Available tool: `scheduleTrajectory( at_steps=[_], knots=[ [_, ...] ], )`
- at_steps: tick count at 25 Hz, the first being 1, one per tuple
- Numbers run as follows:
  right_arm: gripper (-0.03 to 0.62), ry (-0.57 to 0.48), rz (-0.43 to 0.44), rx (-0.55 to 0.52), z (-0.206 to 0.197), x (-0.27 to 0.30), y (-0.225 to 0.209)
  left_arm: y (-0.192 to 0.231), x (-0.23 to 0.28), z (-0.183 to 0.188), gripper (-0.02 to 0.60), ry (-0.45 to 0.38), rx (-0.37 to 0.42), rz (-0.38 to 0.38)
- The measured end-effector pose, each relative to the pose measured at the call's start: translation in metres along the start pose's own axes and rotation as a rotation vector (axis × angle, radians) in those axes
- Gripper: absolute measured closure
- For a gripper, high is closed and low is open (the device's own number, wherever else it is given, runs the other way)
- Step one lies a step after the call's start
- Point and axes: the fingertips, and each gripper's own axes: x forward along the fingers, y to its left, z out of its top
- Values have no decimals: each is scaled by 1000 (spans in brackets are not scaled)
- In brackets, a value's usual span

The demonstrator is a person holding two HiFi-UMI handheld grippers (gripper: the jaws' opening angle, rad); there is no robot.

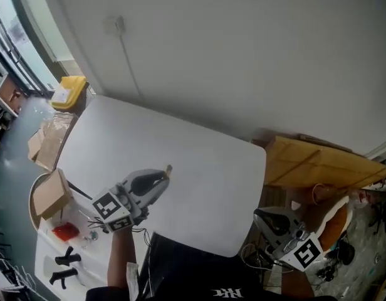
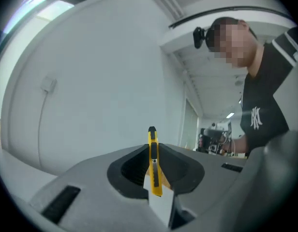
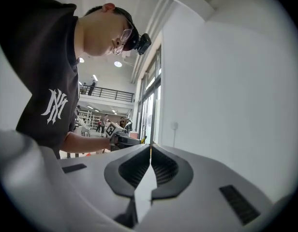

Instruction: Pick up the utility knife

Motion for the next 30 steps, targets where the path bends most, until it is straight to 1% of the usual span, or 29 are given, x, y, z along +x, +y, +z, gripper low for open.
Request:
scheduleTrajectory(
  at_steps=[2,5,7,10,11,12,14,15,16,18,19,21,22,24,26,28,30],
  knots=[
    [589,-55,-2,-21,27,-18,12,-35,-21,29,523,-64,20,-7],
    [589,-165,10,-3,61,-55,37,-101,-51,63,523,-128,68,-20],
    [589,-236,20,36,77,-87,55,-148,-73,77,523,-163,92,-17],
    [589,-340,49,126,91,-138,84,-209,-104,83,523,-183,99,-8],
    [589,-364,62,139,92,-152,94,-225,-114,83,523,-198,80,-18],
    [589,-378,74,144,90,-164,105,-240,-122,84,523,-230,39,-39],
    [589,-397,96,158,82,-185,125,-272,-136,93,523,-329,-64,-101],
    [589,-415,99,182,78,-195,132,-287,-142,97,523,-361,-86,-124],
    [589,-443,93,219,75,-205,137,-301,-149,97,523,-367,-82,-131],
    [589,-512,79,299,79,-223,157,-325,-167,90,523,-324,-47,-115],
    [589,-537,79,324,83,-231,172,-337,-179,87,523,-307,-45,-111],
    [589,-546,80,327,92,-241,198,-357,-200,91,523,-328,-68,-137],
    [589,-540,79,314,95,-243,205,-362,-207,94,523,-349,-62,-160],
    [589,-541,66,298,103,-246,211,-365,-215,100,523,-373,-28,-194],
    [589,-563,33,318,109,-248,212,-362,-217,95,523,-349,-7,-215],
    [589,-581,-3,351,110,-252,220,-367,-219,90,523,-323,-15,-241],
    [589,-577,-20,367,108,-252,235,-376,-226,84,523,-310,-25,-263]
  ],
)
